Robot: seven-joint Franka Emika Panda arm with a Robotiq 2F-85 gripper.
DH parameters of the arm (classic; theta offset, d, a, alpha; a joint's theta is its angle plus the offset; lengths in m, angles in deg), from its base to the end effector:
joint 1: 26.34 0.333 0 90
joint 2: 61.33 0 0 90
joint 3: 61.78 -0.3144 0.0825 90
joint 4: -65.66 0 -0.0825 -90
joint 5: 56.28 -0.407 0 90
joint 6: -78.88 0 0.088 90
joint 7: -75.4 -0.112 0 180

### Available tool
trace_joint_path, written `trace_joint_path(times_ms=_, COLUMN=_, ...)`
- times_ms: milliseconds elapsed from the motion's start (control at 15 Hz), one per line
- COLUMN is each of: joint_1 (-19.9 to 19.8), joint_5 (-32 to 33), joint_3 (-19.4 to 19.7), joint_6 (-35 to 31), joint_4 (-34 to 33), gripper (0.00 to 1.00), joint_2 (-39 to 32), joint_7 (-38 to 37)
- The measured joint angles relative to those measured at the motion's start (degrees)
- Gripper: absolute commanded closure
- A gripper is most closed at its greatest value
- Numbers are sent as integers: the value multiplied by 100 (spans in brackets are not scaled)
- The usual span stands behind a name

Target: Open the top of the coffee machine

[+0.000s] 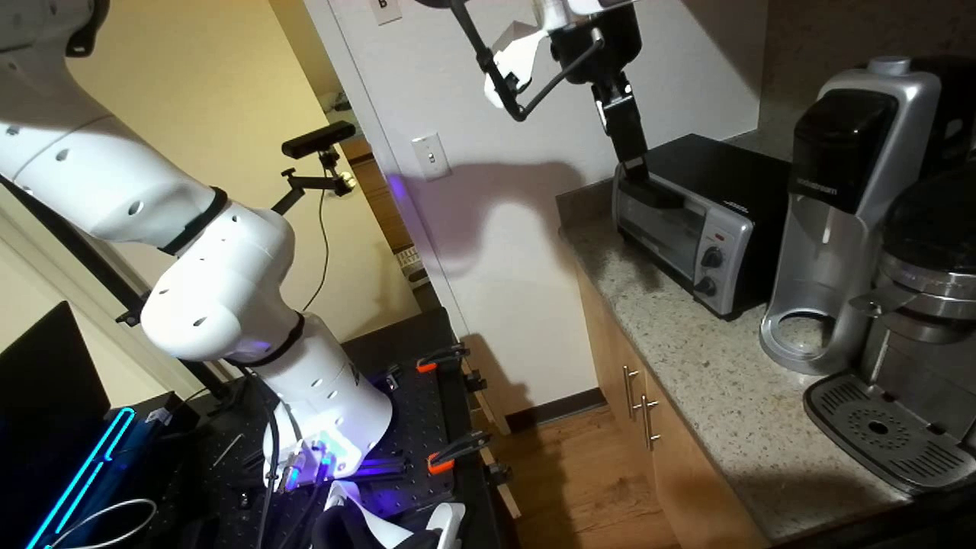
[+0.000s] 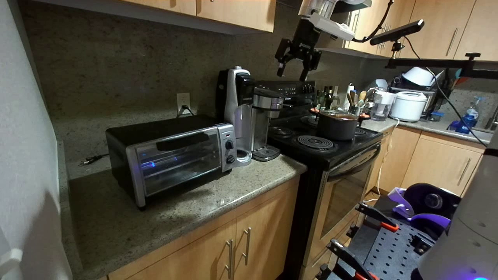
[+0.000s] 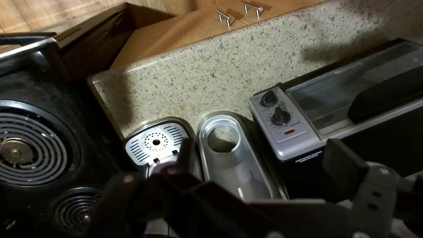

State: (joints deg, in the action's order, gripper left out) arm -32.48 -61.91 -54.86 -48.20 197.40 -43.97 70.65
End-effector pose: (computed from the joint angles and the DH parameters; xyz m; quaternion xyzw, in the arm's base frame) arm 0.4879 -0.1119 0.4741 -0.9762 0.1777 -0.1129 0.0523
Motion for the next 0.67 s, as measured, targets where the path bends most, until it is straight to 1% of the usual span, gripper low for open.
trace_joint_path(times_ms=200, joint_1=-25, joint_5=15, joint_3=8, joint_6=-55, joint_4=-18, gripper=0, joint_2=-61, joint_7=-47)
trace_joint_path(times_ms=667, joint_1=-219, joint_5=18, joint_3=50, joint_6=-413, joint_4=-384, gripper=0, joint_2=-582, joint_7=-683)
